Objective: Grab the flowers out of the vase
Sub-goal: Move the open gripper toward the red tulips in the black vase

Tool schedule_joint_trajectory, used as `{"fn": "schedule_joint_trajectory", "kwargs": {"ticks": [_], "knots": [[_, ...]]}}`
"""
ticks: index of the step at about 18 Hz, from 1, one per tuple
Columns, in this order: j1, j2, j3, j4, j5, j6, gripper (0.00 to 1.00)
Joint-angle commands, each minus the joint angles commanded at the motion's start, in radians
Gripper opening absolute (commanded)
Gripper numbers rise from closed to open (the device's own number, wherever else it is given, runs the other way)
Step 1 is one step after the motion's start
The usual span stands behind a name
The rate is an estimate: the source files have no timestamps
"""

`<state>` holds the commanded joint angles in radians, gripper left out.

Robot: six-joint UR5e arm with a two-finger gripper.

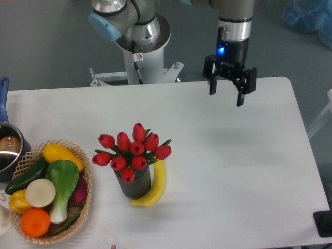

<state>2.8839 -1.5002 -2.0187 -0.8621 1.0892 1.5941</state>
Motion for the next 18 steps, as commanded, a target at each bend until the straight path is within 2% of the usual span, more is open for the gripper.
{"fn": "schedule_joint_trajectory", "kwargs": {"ticks": [3,8,13,18], "knots": [[-0.006,-0.009,-0.003,0.002,-0.046,-0.097,1.00],[-0.014,-0.040,-0.038,0.002,-0.185,-0.132,1.00],[-0.023,-0.089,-0.057,0.000,-0.423,-0.151,1.00],[-0.055,-0.124,-0.057,0.002,-0.503,-0.172,1.00]]}}
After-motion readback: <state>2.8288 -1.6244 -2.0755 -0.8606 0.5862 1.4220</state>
